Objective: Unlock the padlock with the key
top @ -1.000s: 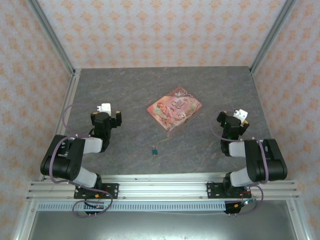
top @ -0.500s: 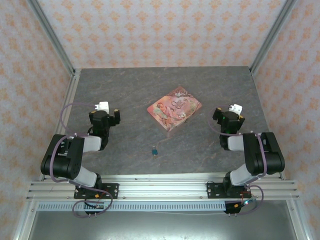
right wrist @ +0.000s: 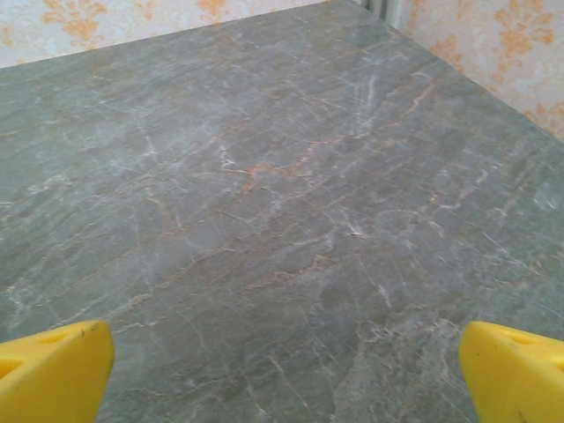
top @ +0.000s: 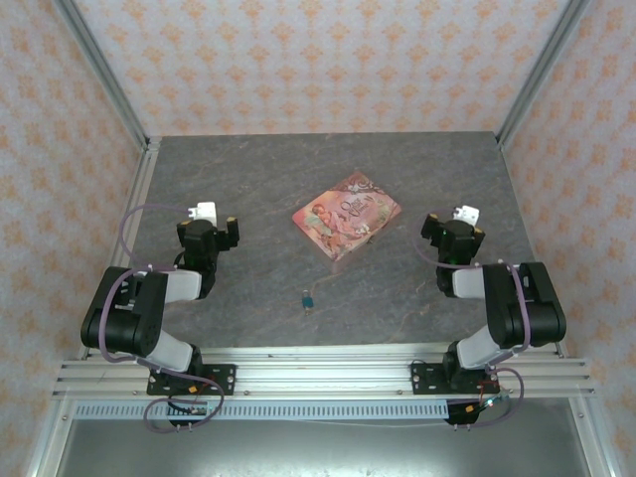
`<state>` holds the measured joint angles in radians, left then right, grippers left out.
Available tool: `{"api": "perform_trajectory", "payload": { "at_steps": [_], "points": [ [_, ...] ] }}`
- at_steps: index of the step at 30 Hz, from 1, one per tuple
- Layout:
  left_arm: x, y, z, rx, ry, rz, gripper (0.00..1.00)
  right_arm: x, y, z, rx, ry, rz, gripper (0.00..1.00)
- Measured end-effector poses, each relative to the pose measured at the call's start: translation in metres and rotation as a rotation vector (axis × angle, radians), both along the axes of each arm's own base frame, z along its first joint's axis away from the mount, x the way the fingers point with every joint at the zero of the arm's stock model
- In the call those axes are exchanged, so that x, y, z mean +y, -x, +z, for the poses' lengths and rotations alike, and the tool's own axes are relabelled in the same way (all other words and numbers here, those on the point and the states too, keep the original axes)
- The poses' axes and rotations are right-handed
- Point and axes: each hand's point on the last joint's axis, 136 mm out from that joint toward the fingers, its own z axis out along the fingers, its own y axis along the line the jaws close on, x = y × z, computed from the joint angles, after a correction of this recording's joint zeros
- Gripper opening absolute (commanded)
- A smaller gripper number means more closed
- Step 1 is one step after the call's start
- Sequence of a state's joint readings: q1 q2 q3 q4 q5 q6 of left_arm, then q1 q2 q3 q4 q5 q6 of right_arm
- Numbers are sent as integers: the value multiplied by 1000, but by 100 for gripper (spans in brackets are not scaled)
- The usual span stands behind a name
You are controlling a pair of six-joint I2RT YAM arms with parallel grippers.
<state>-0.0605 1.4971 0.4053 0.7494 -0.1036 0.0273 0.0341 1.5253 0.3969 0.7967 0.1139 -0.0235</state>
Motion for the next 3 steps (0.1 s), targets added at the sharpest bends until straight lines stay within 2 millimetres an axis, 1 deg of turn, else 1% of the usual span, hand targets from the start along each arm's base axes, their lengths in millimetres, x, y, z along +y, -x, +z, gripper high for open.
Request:
{"api": "perform_trajectory", "payload": {
  "at_steps": [3],
  "points": [
    [0,0,0,0,0,0,100,4,-2,1,-2,-2,21,99]
  ]
}}
